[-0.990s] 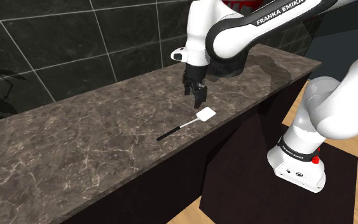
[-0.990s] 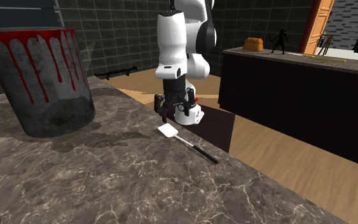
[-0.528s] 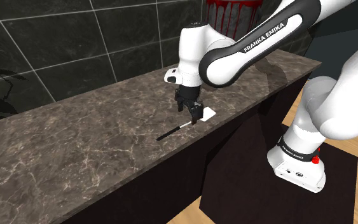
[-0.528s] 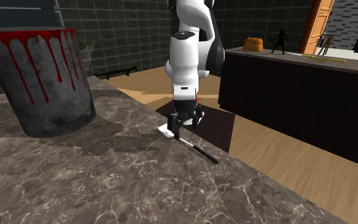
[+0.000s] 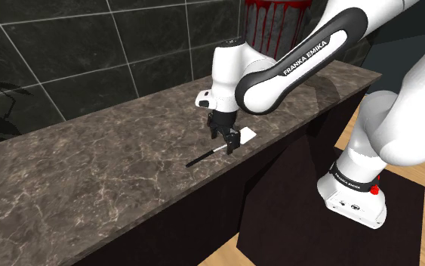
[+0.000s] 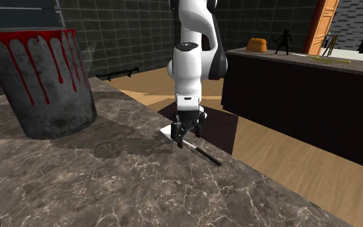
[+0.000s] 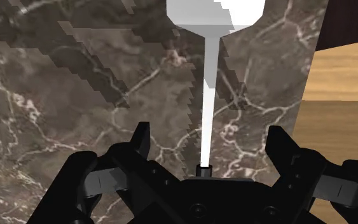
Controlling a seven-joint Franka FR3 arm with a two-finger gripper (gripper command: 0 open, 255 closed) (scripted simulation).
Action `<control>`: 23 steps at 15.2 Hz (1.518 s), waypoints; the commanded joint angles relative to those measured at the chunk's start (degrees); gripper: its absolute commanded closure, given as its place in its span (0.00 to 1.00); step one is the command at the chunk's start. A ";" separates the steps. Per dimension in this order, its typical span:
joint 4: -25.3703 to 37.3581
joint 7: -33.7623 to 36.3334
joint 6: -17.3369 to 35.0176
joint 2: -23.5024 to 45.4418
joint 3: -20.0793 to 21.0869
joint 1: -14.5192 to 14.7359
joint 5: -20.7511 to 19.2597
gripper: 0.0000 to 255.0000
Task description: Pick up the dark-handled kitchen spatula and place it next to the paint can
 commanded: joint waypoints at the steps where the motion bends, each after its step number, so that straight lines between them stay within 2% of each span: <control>1: 0.02 0.02 0.11 0.11 0.01 0.00 -0.01 0.00; 4: 0.02 0.02 0.11 0.11 0.01 0.00 -0.01 0.00; 5: 0.01 0.02 0.11 0.11 0.01 0.00 -0.01 1.00; 14: 0.01 0.02 0.11 0.11 0.01 0.00 -0.01 1.00; 23: 3.16 0.15 -7.69 -4.56 -0.31 -0.02 0.02 1.00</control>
